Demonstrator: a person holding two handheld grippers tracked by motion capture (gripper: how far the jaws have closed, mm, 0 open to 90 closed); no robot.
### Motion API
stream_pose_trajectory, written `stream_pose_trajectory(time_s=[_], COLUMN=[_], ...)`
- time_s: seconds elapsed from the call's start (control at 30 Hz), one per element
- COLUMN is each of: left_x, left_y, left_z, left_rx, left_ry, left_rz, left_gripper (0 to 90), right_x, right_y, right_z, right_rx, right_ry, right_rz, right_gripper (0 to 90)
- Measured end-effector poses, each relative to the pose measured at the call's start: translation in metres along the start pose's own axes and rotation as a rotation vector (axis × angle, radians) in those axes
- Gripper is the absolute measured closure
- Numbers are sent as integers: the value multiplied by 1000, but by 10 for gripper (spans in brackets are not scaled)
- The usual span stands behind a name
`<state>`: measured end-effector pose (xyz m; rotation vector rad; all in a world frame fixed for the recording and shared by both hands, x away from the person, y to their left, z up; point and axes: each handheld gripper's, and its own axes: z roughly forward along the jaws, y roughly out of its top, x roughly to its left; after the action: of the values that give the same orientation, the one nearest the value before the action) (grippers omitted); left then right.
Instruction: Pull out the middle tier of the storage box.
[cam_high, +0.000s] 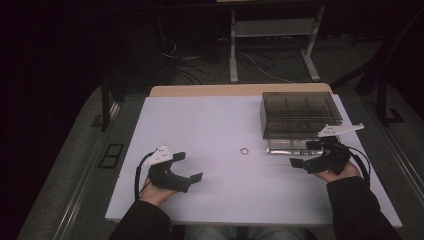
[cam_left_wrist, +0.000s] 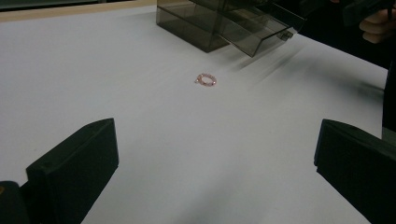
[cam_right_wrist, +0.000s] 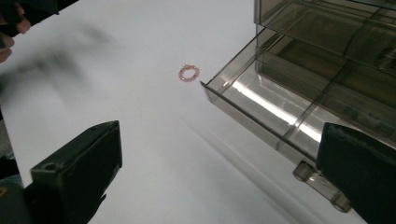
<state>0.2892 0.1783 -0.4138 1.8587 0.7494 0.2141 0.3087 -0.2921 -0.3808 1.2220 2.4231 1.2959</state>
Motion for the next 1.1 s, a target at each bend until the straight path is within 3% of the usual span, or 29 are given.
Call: stream_pose_trajectory(time_s=[0.53, 1.1], left_x=[2, 2], left_y=[1, 1], left_z=[-1, -1], left_rx=[-10, -11], left_ry=[4, 6], left_rz=[-5, -8], left_gripper=[0, 0], right_x=[17, 20], right_y=[-8, -24], right_z=[-1, -6], right_rx=[-20, -50], right_ry=[27, 28], right_rz=[-24, -5], right_gripper=[0, 0])
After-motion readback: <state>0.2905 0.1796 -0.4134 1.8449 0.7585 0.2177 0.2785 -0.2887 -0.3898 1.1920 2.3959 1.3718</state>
